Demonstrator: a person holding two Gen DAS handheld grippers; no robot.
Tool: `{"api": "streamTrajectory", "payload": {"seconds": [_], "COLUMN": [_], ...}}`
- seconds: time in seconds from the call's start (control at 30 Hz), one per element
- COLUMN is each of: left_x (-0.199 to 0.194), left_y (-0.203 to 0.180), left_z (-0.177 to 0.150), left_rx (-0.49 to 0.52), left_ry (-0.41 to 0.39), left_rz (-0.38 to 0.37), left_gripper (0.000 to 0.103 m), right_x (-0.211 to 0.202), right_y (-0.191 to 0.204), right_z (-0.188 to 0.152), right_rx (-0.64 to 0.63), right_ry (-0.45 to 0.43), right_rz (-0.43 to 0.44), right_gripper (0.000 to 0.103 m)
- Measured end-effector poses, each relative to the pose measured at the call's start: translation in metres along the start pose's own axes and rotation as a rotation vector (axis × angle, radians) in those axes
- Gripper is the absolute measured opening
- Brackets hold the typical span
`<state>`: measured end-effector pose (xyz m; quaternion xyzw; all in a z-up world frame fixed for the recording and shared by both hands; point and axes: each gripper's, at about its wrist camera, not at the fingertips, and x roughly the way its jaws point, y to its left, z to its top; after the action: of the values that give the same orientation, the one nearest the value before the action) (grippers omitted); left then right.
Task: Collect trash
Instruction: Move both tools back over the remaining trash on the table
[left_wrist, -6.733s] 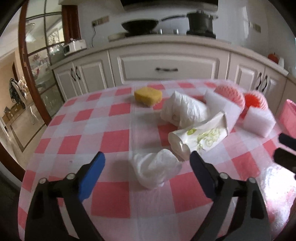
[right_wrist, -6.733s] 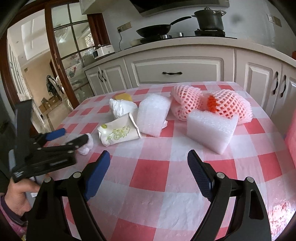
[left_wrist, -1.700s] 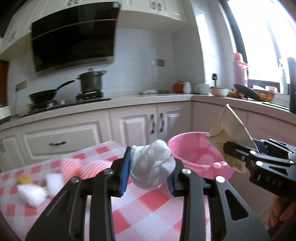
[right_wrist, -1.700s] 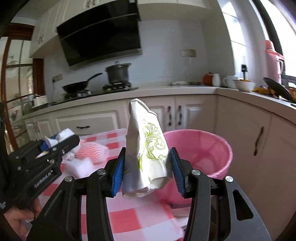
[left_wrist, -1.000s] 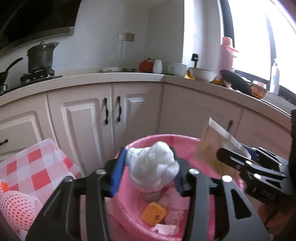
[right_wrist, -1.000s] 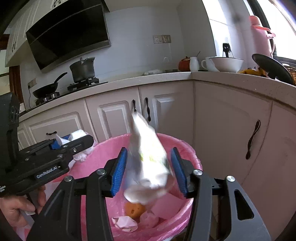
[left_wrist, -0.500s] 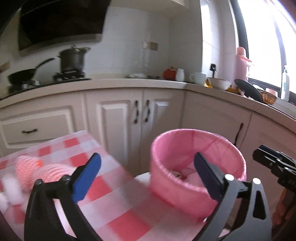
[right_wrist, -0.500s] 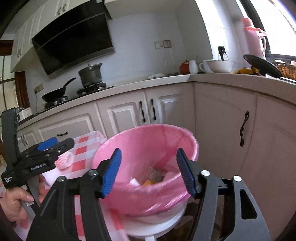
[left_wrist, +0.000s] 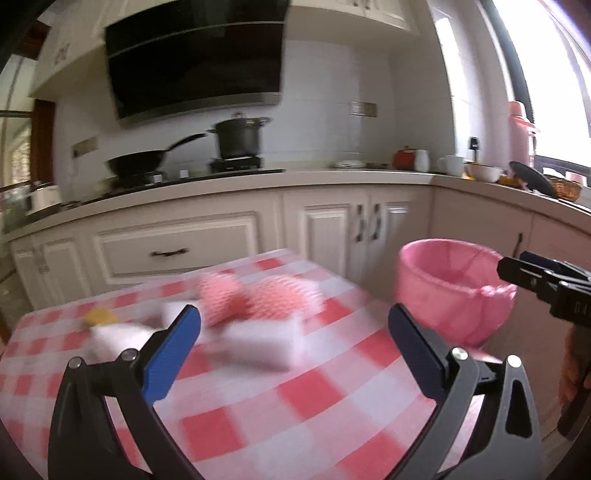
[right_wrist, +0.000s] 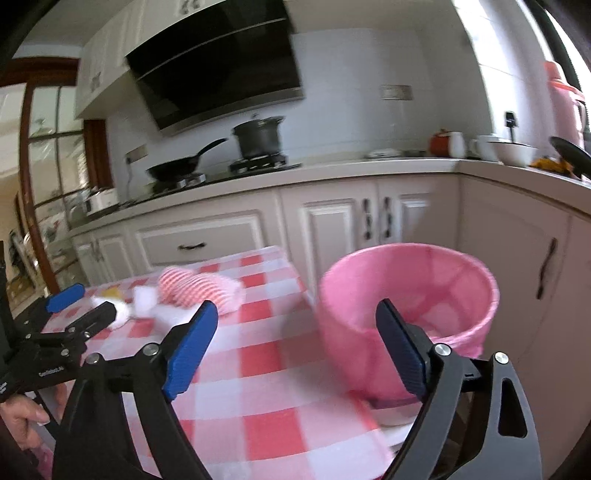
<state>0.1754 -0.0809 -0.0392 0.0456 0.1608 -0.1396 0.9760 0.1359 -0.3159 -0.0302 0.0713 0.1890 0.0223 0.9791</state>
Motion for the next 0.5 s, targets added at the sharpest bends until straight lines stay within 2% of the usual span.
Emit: {"api": "streamTrajectory", "payload": {"seconds": [0.23, 0.5], "left_x": [-0.04, -0.05], "left_y": [0.069, 0.103], "left_z": [-0.035, -0.045], "left_rx": [-0.138, -0.182], "left_ry": [0.036, 0.061], "left_rz": [0.127, 0.253], "left_gripper": [0.098, 0.098], "right_x": [0.012, 0.05], "right_y": [0.062, 0.135], "right_z": [-0.019, -0.024], "right_rx": [-0.067, -0.198], "right_ry": [0.08, 0.12], "right_rz": [0.11, 0.217], "right_gripper": [0.084, 0.084]}}
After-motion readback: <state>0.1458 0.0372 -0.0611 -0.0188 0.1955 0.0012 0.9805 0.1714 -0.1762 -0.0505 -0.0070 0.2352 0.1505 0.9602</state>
